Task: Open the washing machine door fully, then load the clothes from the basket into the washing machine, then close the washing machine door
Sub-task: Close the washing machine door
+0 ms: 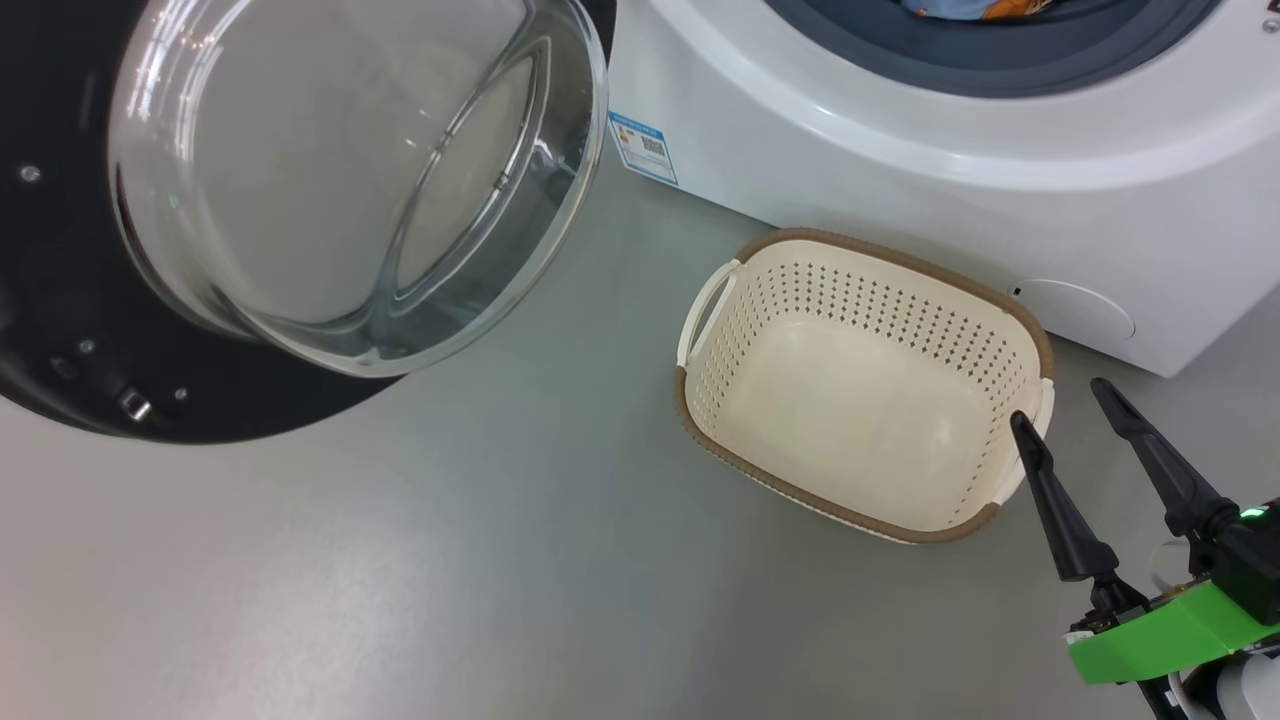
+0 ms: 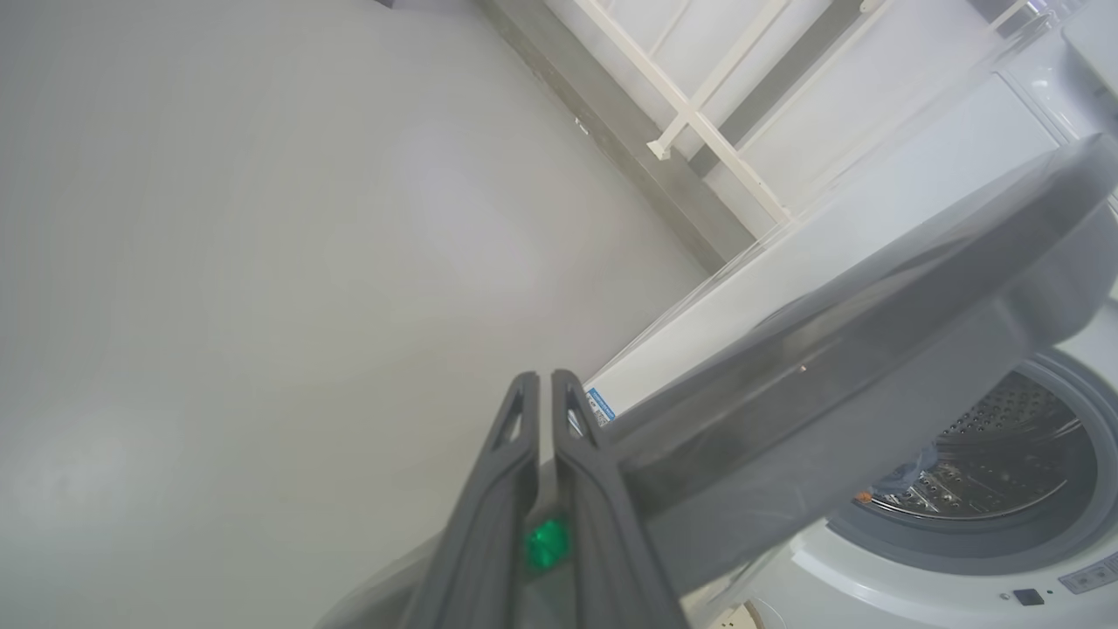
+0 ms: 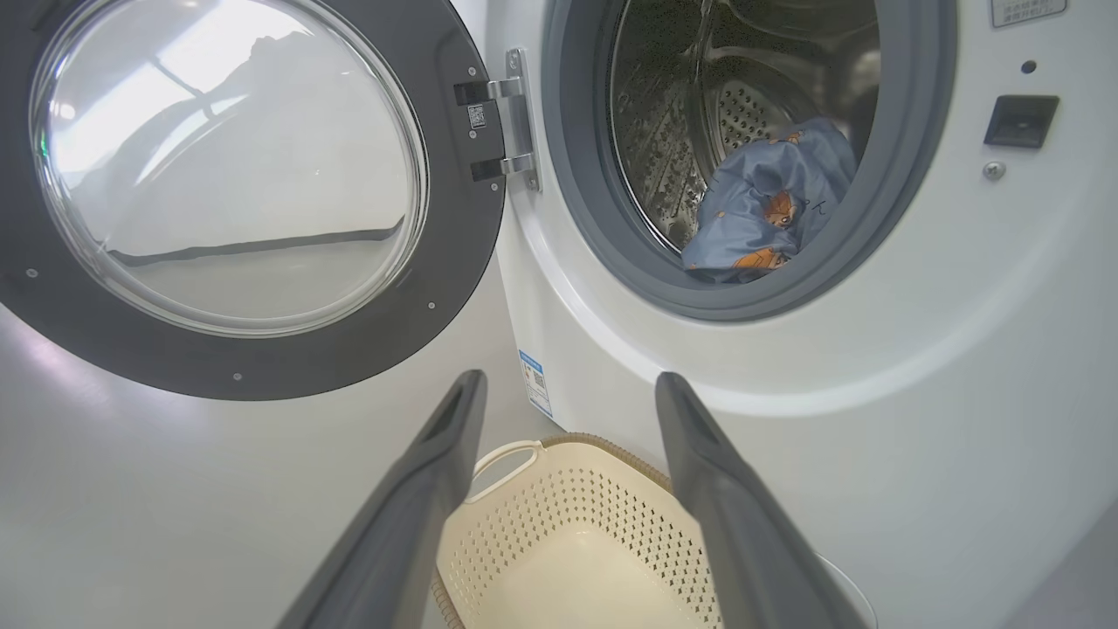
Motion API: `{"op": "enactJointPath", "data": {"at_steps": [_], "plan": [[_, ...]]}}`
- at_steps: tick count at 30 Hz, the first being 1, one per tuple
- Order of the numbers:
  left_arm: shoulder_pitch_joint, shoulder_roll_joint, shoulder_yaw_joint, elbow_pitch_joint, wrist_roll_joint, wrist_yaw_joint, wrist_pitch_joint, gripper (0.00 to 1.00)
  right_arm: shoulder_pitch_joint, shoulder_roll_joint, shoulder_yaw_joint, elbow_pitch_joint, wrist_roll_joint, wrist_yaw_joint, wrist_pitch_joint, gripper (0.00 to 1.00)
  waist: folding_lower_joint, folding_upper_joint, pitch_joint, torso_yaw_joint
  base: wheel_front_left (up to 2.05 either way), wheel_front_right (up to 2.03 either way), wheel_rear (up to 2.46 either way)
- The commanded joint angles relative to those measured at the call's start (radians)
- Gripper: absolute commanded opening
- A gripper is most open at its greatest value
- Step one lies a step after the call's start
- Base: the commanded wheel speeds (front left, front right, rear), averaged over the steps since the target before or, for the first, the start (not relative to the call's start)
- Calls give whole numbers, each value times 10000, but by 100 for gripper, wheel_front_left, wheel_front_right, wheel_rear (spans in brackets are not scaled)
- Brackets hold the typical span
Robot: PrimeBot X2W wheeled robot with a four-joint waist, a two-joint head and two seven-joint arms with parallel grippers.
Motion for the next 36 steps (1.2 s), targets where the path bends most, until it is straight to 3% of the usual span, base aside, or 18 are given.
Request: {"op": "enactJointPath", "data": {"at_steps": [1,19,36], "plan": [[69,260,11,-607,-289,-99,412,0,102,-74,112,-252,-129,44,-82,100,0,0,-125,-25,0,0,0],[799,572,-96,-2653,-1351,-100,2313,0,389,323,-242,-237,-138,44,-82,100,0,0,-866,-330,0,0,0],[1384,477,-27,-4290,-1451,-100,3648,0,830,901,-635,-175,-165,44,-82,100,0,0,-1826,-1093,0,0,0]]}}
